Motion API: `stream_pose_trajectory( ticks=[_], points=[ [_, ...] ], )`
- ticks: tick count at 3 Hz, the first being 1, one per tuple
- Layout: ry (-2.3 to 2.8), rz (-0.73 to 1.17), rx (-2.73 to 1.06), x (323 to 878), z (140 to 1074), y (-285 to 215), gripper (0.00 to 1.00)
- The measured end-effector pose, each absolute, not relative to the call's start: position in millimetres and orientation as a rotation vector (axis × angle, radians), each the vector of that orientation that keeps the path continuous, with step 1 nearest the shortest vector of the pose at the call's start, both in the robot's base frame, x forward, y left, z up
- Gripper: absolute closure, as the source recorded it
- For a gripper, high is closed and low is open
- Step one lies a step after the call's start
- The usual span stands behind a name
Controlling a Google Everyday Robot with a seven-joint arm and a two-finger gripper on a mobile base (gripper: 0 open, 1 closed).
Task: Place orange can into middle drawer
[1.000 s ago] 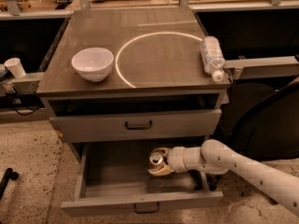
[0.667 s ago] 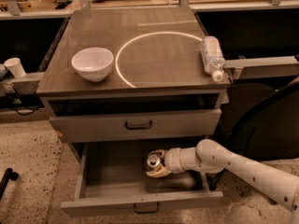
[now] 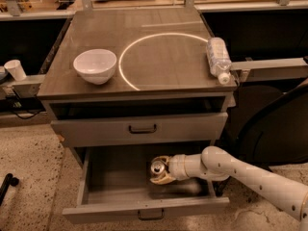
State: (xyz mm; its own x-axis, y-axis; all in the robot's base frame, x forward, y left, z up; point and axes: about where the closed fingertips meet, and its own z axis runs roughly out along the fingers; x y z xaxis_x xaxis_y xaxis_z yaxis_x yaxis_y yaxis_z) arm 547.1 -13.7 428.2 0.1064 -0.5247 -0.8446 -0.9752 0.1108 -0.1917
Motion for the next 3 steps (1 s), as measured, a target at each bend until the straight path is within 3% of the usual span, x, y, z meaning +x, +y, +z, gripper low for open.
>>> stream_pose_trajectory(
  ticks=[2, 3],
  points=[
    [1.535, 0.666, -1.53, 547.0, 428.2, -13.6, 0.11],
    [1.535, 0.666, -1.53, 547.0, 428.2, -13.6, 0.0]
  ],
)
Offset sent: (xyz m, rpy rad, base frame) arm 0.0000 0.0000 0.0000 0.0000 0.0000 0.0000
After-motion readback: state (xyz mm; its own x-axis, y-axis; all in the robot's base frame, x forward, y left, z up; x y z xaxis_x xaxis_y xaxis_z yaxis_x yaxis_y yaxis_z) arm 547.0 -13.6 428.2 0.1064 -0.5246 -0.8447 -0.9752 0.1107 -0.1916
